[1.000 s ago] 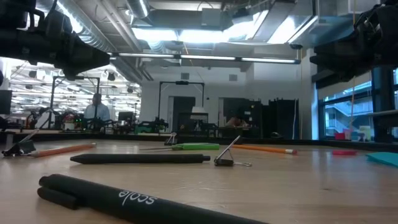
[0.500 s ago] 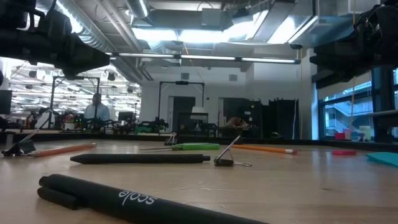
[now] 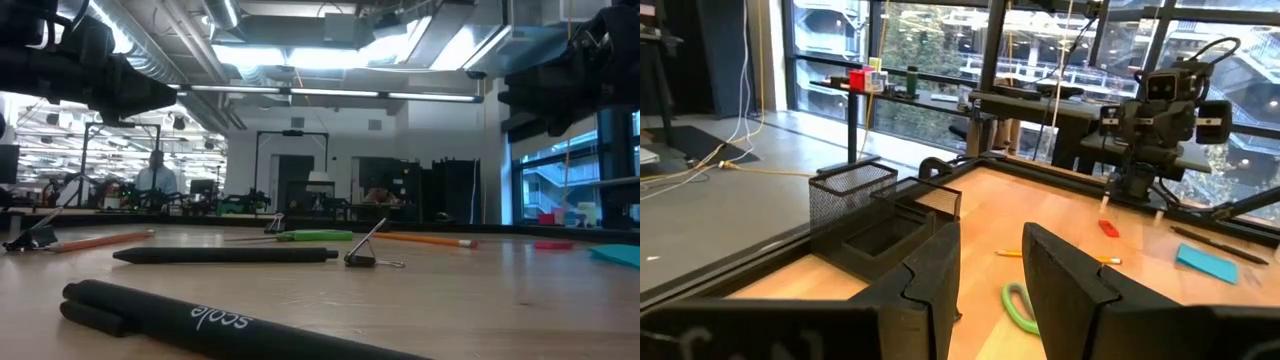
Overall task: Pick and place office supplies into organizer
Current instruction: Put the top black binder clip into the desk organizer
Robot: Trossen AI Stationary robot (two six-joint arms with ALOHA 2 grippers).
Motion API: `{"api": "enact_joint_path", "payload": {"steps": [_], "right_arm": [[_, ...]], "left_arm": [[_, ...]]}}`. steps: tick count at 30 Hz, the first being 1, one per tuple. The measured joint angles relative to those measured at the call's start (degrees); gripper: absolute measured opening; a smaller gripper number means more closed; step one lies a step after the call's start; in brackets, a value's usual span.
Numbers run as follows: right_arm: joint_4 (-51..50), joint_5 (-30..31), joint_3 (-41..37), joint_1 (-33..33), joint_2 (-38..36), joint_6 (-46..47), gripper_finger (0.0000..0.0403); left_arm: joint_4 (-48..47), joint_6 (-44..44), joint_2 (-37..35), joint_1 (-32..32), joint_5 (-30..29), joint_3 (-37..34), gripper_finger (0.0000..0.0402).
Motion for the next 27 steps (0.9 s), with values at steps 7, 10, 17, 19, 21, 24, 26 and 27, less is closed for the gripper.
{"api": "enact_joint_path", "payload": {"steps": [7,10,17,19,21,24,26,27], "right_arm": [[0.0,-0.1,0.0,0.0,0.0,-0.1,0.0182],[0.2,-0.1,0.0,0.0,0.0,2.6,0.0182],[0.5,3.3,0.0,0.0,0.0,4.4,0.0182],[-0.3,3.4,0.0,0.0,0.0,4.5,0.0182],[-0.5,3.4,0.0,0.0,0.0,4.5,0.0182],[-0.5,4.2,0.0,0.0,0.0,4.5,0.0182],[-0.5,6.6,0.0,0.0,0.0,4.5,0.0182],[-0.5,7.9,0.0,0.0,0.0,4.4,0.0182]], "left_arm": [[0.1,0.0,0.0,0.0,-3.7,0.0,0.0106],[0.1,0.0,0.0,0.0,-4.0,0.0,0.0106],[0.1,0.0,0.0,0.0,-4.1,0.0,0.0107],[0.1,0.0,0.0,0.0,-3.8,0.0,0.0114],[0.2,-2.0,0.0,0.0,-1.8,0.0,0.0127],[0.2,-12.7,1.3,0.2,1.5,0.0,0.0154],[0.3,-19.3,2.8,0.6,4.7,0.0,0.0168],[0.4,-21.7,3.9,0.9,6.3,0.0,0.0173]]}}
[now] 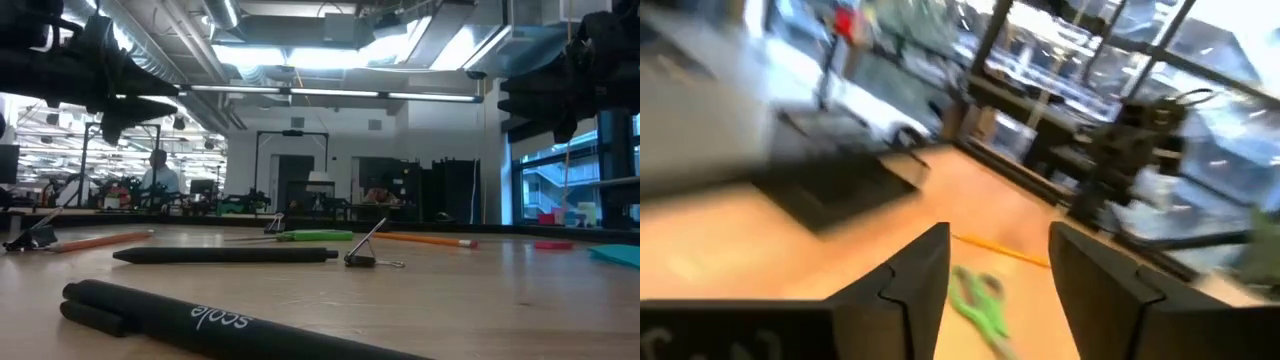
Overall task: Pick and place office supplies into organizer
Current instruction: Put the top black binder clip into the desk organizer
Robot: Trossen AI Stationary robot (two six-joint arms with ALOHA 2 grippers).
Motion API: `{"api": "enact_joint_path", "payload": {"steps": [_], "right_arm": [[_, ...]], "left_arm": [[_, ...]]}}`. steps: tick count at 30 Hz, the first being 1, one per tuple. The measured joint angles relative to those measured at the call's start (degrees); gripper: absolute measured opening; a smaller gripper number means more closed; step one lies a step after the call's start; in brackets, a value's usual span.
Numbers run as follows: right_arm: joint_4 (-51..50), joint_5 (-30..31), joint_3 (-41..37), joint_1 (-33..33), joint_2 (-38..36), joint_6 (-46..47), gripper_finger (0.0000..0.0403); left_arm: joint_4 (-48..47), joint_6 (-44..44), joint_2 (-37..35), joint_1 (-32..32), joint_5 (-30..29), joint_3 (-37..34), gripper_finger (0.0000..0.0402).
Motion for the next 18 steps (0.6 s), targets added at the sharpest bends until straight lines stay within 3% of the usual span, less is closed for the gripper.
{"api": "enact_joint_path", "payload": {"steps": [5,8,13,18], "right_arm": [[0.0,2.4,0.0,0.0,0.0,-0.1,0.0182],[0.0,2.4,0.0,0.0,0.0,0.0,0.0182],[0.0,2.5,0.0,0.0,0.0,0.1,0.0182],[0.7,2.6,0.0,0.0,0.0,0.2,0.0182]], "left_arm": [[7.3,-5.0,7.7,2.2,6.4,1.0,0.0175],[9.6,-5.3,14.5,4.2,10.2,5.4,0.0170],[9.6,-0.9,29.7,8.5,16.7,15.3,0.0165],[8.4,-2.9,46.9,14.9,30.2,24.7,0.0164]]}}
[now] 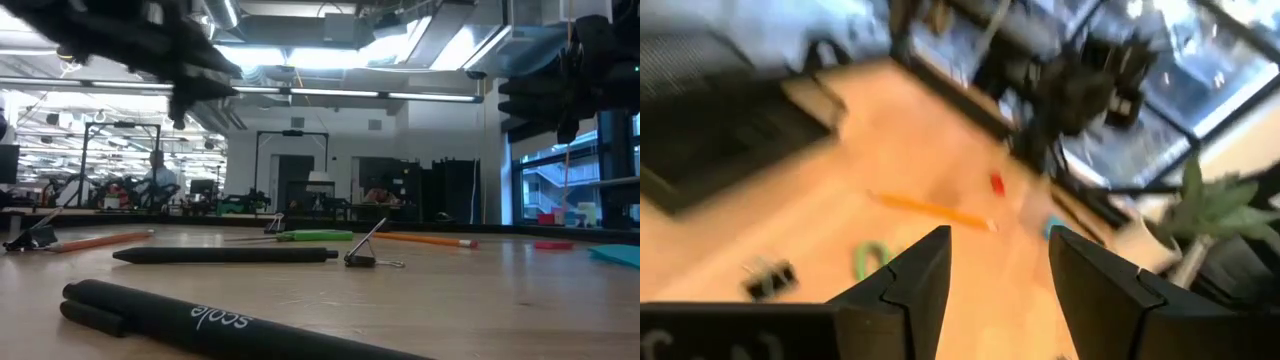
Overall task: Pick and place office supplies into organizer
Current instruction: Put the top black binder clip into the desk organizer
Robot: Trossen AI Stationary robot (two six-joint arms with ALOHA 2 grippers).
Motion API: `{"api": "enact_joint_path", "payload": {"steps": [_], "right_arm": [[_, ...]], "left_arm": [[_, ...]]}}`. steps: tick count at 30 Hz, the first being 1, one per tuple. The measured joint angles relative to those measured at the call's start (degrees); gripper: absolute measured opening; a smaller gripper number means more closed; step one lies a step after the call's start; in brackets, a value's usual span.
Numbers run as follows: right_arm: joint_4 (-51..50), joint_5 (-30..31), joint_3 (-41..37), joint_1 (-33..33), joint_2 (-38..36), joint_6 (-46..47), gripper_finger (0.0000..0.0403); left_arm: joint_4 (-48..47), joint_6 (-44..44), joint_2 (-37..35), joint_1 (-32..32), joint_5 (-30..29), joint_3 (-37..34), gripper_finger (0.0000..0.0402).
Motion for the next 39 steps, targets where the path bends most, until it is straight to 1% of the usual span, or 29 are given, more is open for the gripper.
{"api": "enact_joint_path", "payload": {"steps": [2,3,4,6,9,15,19,22,26,29,33,39], "right_arm": [[0.3,0.0,0.0,0.0,0.0,0.0,0.0182],[0.4,0.0,0.0,0.0,0.0,0.0,0.0182],[0.5,0.0,0.0,0.0,0.0,0.0,0.0182],[0.7,0.0,0.0,0.0,0.0,0.1,0.0182],[0.9,0.0,0.0,0.0,0.0,1.7,0.0182],[0.9,-0.1,0.0,0.0,0.0,7.0,0.0182],[0.9,-0.1,0.0,0.0,0.0,7.3,0.0182],[0.9,-0.1,0.0,0.0,0.0,7.3,0.0182],[0.9,-0.1,0.0,0.0,0.0,7.3,0.0182],[0.9,-0.1,0.0,0.0,0.0,7.3,0.0182],[0.9,-0.1,0.0,0.0,0.0,7.2,0.0182],[0.9,-0.1,0.0,0.0,0.0,7.1,0.0182]], "left_arm": [[-2.6,0.2,6.8,2.0,5.3,3.9,0.0162],[-4.4,1.1,9.9,2.9,6.9,5.9,0.0160],[-6.3,2.2,13.1,3.7,7.3,7.8,0.0159],[-9.5,4.2,18.8,5.0,6.8,11.3,0.0156],[-10.7,5.4,25.7,7.2,5.6,15.6,0.0153],[-10.9,6.8,35.3,10.6,4.3,21.8,0.0150],[-13.3,15.2,39.2,10.7,1.4,23.8,0.0150],[-14.3,17.6,41.4,10.0,-0.3,24.5,0.0150],[-14.2,23.3,43.4,8.9,-1.6,24.5,0.0150],[-14.1,22.2,44.6,8.6,-3.7,24.5,0.0152],[-13.8,19.1,45.8,9.0,-3.5,24.5,0.0159],[-13.6,19.5,46.7,9.0,-3.3,24.5,0.0176]]}}
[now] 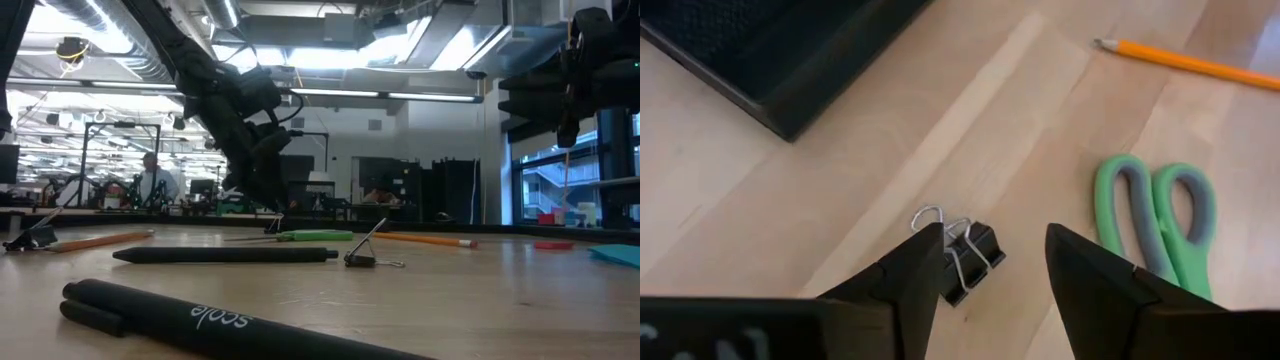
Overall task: Pick and place office supplies into organizer
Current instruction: Put the top black binder clip into the desk organizer
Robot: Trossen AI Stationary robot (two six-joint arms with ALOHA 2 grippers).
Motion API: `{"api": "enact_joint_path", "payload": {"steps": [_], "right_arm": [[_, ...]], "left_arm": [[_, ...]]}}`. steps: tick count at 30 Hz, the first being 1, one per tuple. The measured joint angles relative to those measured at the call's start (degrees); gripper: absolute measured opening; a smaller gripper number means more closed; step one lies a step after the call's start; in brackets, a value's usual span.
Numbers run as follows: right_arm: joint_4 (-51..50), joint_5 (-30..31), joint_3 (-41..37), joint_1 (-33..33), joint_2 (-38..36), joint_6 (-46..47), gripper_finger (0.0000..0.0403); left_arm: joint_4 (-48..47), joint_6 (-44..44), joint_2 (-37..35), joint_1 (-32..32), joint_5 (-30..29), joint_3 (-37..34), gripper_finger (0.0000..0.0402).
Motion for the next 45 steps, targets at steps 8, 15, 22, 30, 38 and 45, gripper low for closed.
{"api": "enact_joint_path", "payload": {"steps": [8,15,22,30,38,45], "right_arm": [[0.0,0.0,0.0,0.0,0.0,0.0,0.0182],[0.0,0.0,0.0,0.0,0.0,0.0,0.0182],[0.0,0.0,0.0,0.0,0.0,0.0,0.0182],[0.0,0.0,0.0,0.0,0.0,0.0,0.0182],[0.0,0.0,0.0,0.0,0.0,0.0,0.0182],[-0.3,0.0,0.0,0.0,0.0,0.0,0.0182]], "left_arm": [[1.4,0.0,0.0,0.0,-4.2,0.0,0.0187],[1.5,-0.9,0.3,-0.1,-3.9,0.0,0.0187],[2.1,-4.2,4.2,-0.2,-3.8,0.0,0.0187],[4.5,-4.5,5.5,-0.2,-3.5,0.0,0.0187],[4.3,-4.5,5.5,-0.2,-3.5,0.0,0.0160],[4.1,-4.5,5.5,-0.2,-3.4,0.0,0.0114]]}}
